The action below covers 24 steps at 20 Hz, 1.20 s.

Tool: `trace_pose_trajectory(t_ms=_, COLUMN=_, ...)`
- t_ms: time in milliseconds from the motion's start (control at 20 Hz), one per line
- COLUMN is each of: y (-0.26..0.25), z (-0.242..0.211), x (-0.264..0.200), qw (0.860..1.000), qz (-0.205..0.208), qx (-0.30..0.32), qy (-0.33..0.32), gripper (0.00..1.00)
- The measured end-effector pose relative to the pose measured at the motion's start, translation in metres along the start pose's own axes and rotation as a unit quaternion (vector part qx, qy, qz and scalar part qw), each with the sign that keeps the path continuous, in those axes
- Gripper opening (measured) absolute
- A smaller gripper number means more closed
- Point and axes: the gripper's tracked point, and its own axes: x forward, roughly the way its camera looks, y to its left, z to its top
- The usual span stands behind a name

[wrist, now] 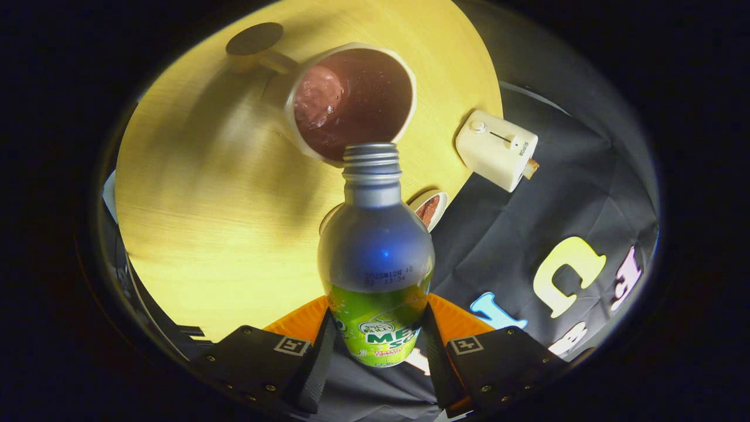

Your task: Take the bottle from table, then pour the juice into the cup, finally place the bottle on the coaster

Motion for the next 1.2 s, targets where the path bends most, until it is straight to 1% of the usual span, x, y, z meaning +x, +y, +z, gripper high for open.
trace_pose_trajectory(t_ms=300, y=0.017, z=0.005, x=0.002, qw=0.997, qz=0.019, qx=0.072, qy=-0.026, gripper=0.72)
trace_pose_trajectory(t_ms=600, y=0.041, z=0.008, x=0.002, qw=0.984, qz=0.049, qx=0.161, qy=-0.053, gripper=0.72)
trace_pose_trajectory(t_ms=750, y=0.043, z=0.011, x=0.005, qw=0.978, qz=0.041, qx=0.19, qy=-0.074, gripper=0.72)
trace_pose_trajectory(t_ms=1000, y=0.055, z=0.02, x=0.004, qw=0.959, qz=0.057, qx=0.252, qy=-0.113, gripper=0.72)
trace_pose_trajectory(t_ms=1200, y=0.066, z=0.031, x=0.005, qw=0.936, qz=0.076, qx=0.311, qy=-0.144, gripper=0.72)
